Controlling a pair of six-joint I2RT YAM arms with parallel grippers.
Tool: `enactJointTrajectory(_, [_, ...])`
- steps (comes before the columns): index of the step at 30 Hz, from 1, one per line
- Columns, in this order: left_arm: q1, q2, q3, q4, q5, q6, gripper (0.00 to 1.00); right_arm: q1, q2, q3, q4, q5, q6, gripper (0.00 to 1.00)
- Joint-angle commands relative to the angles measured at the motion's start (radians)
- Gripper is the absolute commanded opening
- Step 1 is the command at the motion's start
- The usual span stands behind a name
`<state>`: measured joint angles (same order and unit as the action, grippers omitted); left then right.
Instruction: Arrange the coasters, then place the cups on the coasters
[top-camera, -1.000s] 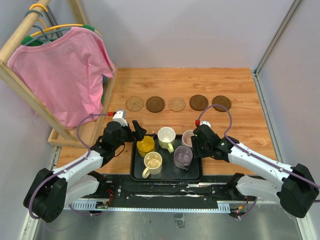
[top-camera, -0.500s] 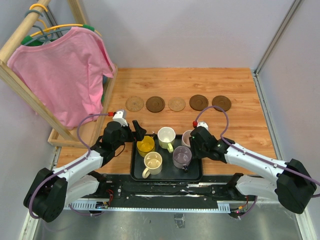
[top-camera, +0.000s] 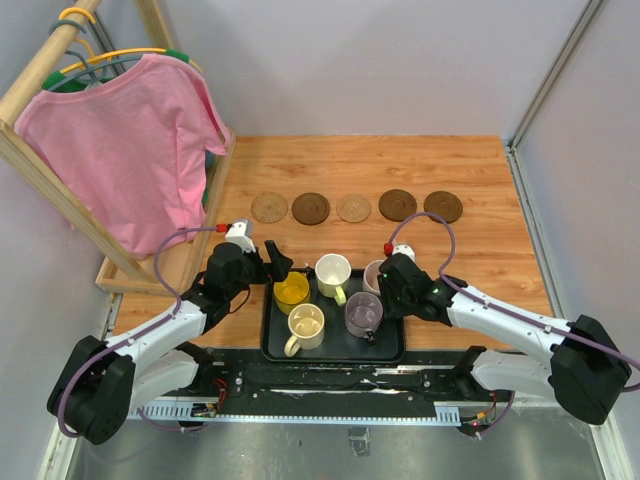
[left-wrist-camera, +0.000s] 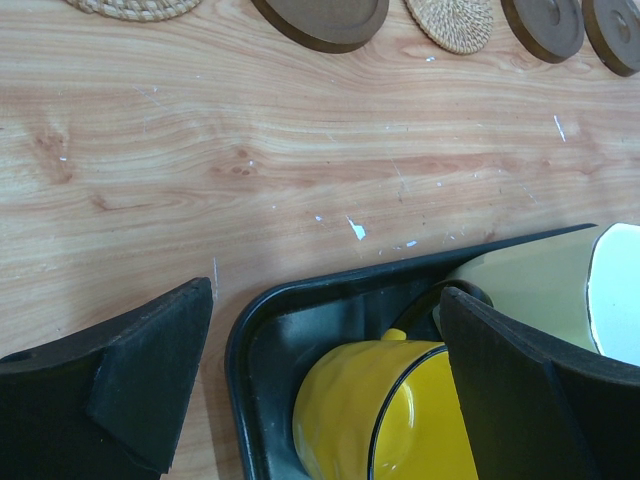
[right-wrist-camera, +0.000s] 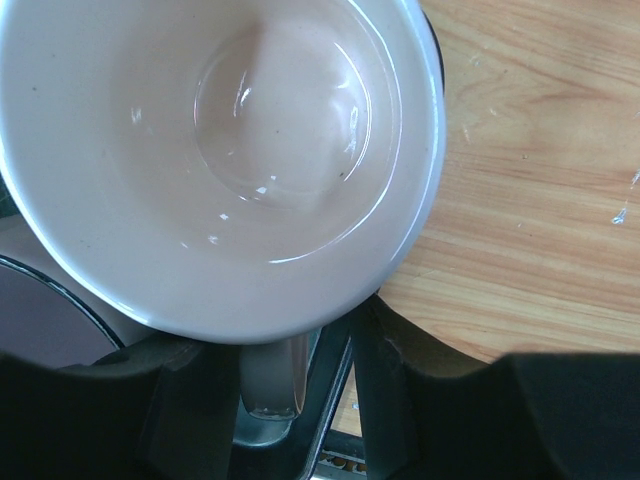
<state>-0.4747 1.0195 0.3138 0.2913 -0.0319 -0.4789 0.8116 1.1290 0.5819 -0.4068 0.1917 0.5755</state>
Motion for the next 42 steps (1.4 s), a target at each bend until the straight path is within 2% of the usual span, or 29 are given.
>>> enactJointTrajectory(1, [-0.009,0.008,-0.014,0.043,0.003,0.000,1.00,0.019,0.017,0.019,0.010,0.043,-0.001,0.43])
enactJointTrajectory(17, [-0.009,0.007,-0.018,0.043,0.010,-0.003,1.00,0.028,0.002,0.034,-0.001,0.069,0.004,0.43])
enactJointTrajectory(22, [-0.009,0.005,-0.018,0.042,0.008,-0.006,1.00,0.031,0.000,0.031,0.003,0.064,0.001,0.29])
enactJointTrajectory(27, [-0.009,0.007,-0.021,0.042,0.007,-0.008,1.00,0.031,0.007,0.027,0.006,0.056,-0.002,0.22])
enactJointTrajectory(29, [-0.009,0.007,-0.021,0.042,0.008,-0.009,1.00,0.032,0.007,0.026,0.009,0.052,-0.006,0.14])
enactJointTrajectory(31, [-0.009,0.007,-0.022,0.042,0.008,-0.008,1.00,0.034,0.003,0.026,0.012,0.054,-0.010,0.02])
enactJointTrajectory(42, [-0.009,0.002,-0.022,0.041,0.006,-0.008,1.00,0.043,-0.021,0.025,0.056,0.037,-0.070,0.01])
